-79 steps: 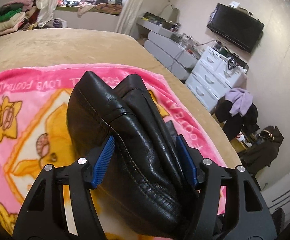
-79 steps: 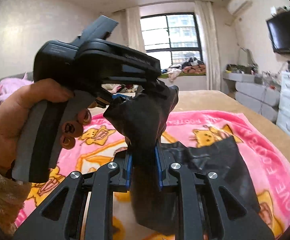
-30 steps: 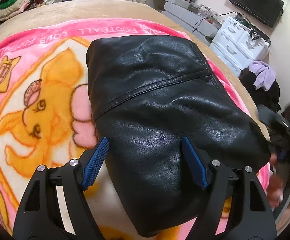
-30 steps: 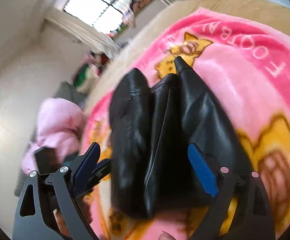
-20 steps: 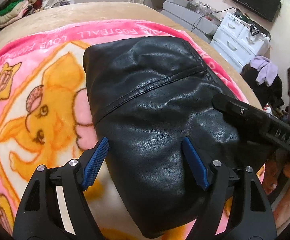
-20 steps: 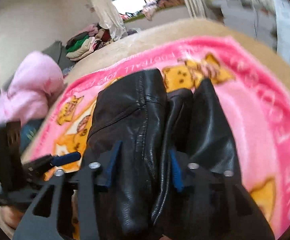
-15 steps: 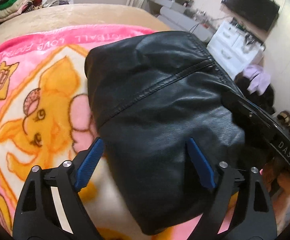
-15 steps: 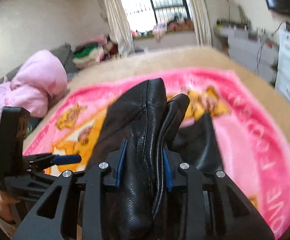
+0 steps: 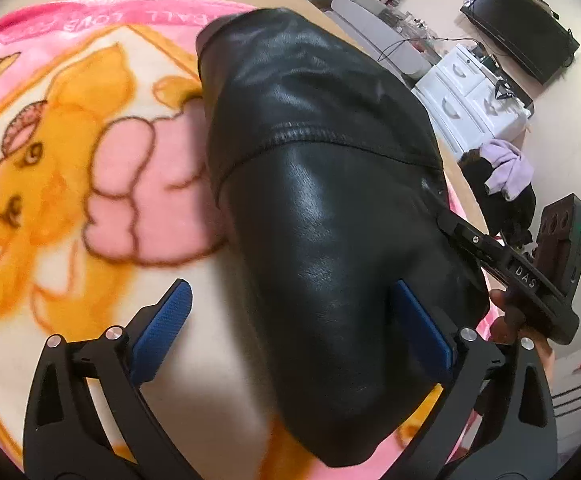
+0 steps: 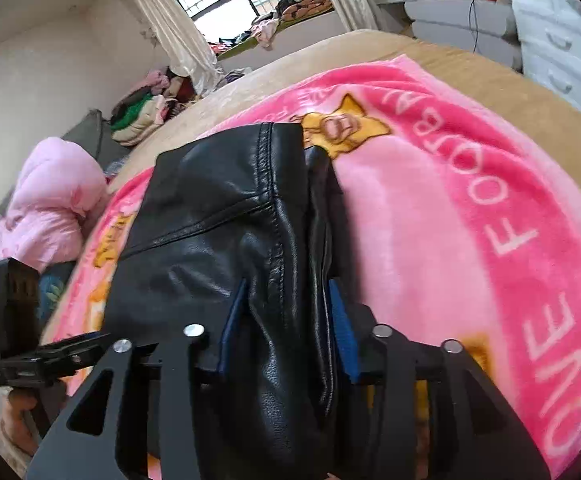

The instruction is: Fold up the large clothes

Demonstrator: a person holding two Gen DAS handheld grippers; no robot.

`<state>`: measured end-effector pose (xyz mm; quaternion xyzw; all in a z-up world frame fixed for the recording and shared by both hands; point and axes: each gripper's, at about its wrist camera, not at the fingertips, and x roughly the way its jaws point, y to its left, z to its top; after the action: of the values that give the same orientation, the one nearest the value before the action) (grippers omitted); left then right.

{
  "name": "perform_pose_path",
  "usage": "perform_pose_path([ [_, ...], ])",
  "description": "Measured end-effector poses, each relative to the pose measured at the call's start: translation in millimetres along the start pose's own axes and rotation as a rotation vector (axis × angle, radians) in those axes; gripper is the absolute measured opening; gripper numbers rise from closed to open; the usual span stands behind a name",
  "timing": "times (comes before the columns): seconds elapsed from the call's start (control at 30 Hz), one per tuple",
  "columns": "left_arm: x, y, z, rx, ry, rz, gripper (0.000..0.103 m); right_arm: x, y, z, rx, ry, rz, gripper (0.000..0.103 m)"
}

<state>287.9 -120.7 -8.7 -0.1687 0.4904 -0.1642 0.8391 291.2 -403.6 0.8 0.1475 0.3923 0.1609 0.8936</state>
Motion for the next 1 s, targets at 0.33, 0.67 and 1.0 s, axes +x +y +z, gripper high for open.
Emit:
perform_pose_path([
  [0.33,5,-5,-4,0.002,-0.001,0.008,0.095,-33,-15,-16,0.065,0.004,0.034,0.084],
  [0.67,3,-14,-4,0.059,-0.025,0.041,0.095,-26,-30,-32,0.179,0.095,0.189,0.084],
  [1.0,3,-16,1,0.124,-0.041,0.111,0.095,-11,1,-41,0.157,0.114,0.16,0.059],
])
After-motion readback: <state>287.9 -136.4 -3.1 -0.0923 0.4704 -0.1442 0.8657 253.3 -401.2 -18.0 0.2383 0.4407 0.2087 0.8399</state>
